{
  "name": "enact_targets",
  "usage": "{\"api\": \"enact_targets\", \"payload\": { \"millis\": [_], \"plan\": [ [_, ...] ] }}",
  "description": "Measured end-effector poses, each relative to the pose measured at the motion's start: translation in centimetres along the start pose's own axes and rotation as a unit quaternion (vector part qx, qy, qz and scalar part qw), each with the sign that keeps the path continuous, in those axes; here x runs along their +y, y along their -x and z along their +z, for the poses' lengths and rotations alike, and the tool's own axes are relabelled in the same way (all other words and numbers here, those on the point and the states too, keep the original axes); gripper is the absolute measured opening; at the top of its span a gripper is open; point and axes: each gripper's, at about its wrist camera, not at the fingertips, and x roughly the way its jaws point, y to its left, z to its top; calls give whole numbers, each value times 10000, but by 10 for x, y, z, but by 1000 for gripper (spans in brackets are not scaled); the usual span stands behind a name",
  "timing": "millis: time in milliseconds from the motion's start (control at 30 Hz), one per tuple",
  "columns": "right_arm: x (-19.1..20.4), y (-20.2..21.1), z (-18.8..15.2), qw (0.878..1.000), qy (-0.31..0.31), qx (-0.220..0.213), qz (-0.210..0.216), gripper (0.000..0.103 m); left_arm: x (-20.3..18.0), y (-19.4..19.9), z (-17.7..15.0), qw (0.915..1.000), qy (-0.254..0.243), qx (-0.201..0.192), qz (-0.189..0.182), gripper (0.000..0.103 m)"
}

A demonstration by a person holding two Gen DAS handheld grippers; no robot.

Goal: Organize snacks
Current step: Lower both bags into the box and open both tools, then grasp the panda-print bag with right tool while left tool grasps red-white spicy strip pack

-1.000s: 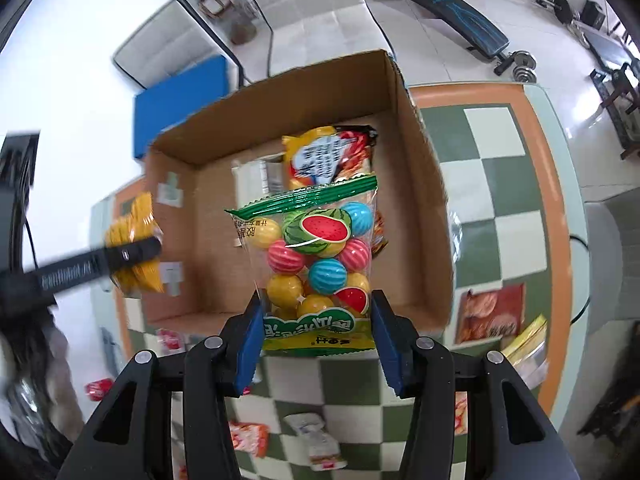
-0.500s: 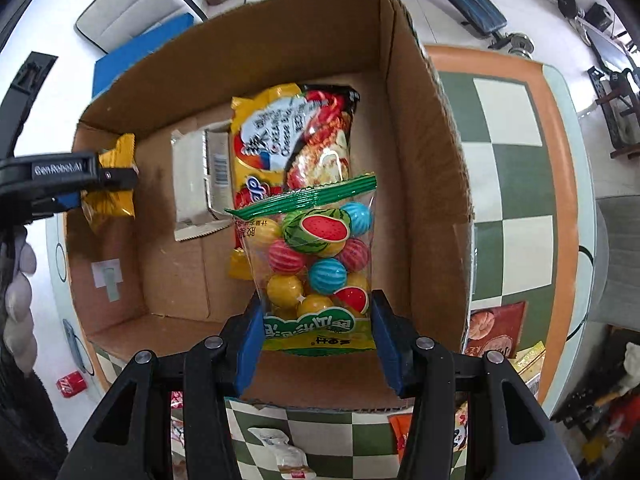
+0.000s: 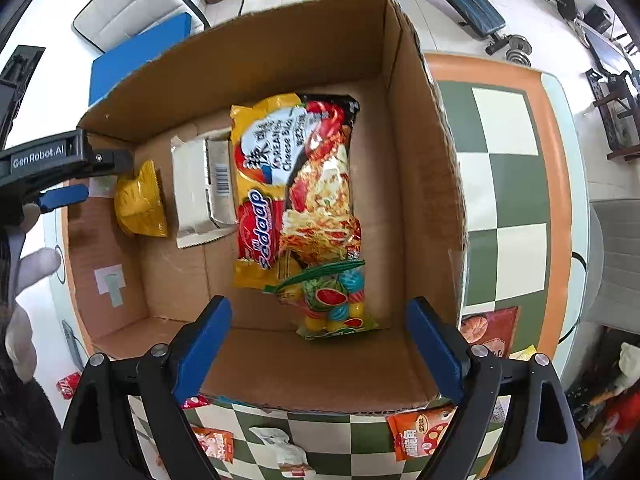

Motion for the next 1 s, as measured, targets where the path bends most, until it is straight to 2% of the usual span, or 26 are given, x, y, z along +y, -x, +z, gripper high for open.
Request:
{"api": "enact_targets", "payload": {
  "millis": [167,333,567,700,833,933,1000],
  "plan": [
    [6,9,-4,9998,57,-156,66,95,0,20,-21,9996,-66,-206,-154,89],
    [10,24,-13,9991,100,-388,165,96,-2,47,-58,9981,-187,-572,-99,89],
    [17,52,-38,9967,151,-712,361,96,13,84,-123,9933,-50,-1149,-148,89],
    [22,62,-69,9950,194,-758,617,96,28,91,-170,9911,61,-1329,-71,89],
    [36,52,-108,9948,461,-542,725,96,57,74,-229,9915,358,-1242,126,89],
    [56,27,-142,9924,921,-138,808,96,88,44,-276,9922,747,-954,290,89],
    [77,7,-166,9862,1403,208,859,96,110,21,-311,9914,1038,-706,372,89]
  ]
}}
